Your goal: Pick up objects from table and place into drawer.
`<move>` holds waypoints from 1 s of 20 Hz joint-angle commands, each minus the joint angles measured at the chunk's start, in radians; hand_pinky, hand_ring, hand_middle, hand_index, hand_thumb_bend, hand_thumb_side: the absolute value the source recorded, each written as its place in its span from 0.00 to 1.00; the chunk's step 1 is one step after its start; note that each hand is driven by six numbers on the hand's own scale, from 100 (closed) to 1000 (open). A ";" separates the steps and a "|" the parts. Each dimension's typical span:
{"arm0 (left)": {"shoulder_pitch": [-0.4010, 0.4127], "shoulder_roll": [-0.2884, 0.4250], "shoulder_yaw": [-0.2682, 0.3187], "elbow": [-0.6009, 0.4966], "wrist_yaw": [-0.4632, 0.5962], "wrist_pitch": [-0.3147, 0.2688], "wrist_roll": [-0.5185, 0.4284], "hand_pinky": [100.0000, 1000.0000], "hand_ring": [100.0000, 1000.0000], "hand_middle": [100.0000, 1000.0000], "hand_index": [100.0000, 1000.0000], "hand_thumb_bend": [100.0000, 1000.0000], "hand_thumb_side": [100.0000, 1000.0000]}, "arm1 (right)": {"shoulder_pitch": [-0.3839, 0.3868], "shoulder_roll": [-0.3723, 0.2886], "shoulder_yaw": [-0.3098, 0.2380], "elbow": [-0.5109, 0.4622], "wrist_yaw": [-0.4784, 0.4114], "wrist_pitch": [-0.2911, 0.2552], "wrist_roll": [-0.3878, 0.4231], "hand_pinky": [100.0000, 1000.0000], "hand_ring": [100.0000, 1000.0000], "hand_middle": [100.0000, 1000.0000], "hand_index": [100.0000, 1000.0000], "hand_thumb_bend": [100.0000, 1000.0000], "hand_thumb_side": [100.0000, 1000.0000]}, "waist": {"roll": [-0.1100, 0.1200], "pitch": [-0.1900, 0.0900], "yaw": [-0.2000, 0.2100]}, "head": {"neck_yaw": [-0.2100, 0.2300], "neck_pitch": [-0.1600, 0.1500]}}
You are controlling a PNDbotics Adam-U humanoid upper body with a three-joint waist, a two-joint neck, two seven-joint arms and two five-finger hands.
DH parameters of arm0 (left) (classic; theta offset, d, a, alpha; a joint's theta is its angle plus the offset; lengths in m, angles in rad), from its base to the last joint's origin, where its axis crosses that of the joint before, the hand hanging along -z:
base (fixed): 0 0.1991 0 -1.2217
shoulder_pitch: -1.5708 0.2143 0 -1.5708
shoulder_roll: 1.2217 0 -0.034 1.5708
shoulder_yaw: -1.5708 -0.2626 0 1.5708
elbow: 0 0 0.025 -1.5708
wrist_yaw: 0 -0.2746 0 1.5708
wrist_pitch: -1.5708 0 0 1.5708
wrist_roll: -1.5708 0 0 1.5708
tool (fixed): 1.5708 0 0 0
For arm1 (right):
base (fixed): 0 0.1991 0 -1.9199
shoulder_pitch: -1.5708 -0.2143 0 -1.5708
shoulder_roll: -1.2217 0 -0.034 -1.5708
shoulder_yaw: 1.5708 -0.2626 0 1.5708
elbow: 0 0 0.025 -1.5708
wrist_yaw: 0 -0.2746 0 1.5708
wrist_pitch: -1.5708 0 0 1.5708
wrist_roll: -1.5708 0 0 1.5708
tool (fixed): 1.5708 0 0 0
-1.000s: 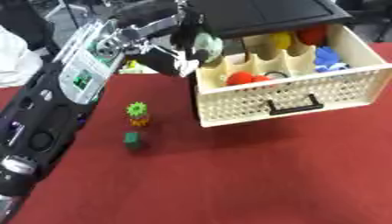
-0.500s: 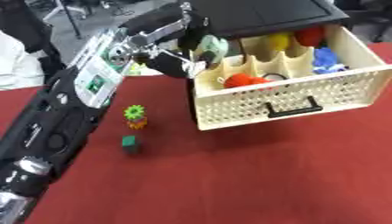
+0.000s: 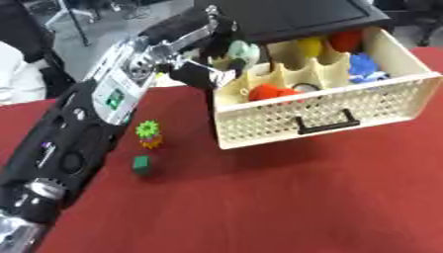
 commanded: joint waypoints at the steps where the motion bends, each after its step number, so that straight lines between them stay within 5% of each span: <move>1: -0.024 0.011 0.012 -0.002 -0.017 -0.005 0.002 0.46 0.49 0.46 0.79 0.00 0.32 | -0.015 -0.017 -0.004 -0.017 0.002 0.008 -0.001 0.58 0.66 0.54 0.74 0.00 1.00 | -0.005 -0.015 -0.001 | 0.001 -0.015; 4: -0.023 0.012 0.014 -0.003 -0.040 -0.011 -0.005 0.52 0.59 0.59 0.95 0.00 0.40 | -0.016 -0.016 -0.005 -0.017 0.004 0.013 0.000 0.58 0.66 0.54 0.74 0.00 1.00 | -0.003 -0.016 -0.002 | 0.000 -0.015; 7: -0.021 0.013 0.016 -0.006 -0.062 -0.013 0.007 0.56 0.65 0.68 1.00 0.00 0.41 | -0.016 -0.016 -0.005 -0.017 0.003 0.015 -0.001 0.58 0.66 0.54 0.74 0.00 1.00 | 0.000 -0.016 -0.003 | 0.000 -0.016; 20: -0.015 0.014 0.021 -0.010 -0.068 -0.003 0.046 0.55 0.64 0.65 0.99 0.00 0.42 | -0.018 -0.018 -0.008 -0.017 -0.005 0.018 -0.005 0.58 0.66 0.54 0.74 0.00 1.00 | -0.002 -0.021 -0.002 | -0.005 -0.009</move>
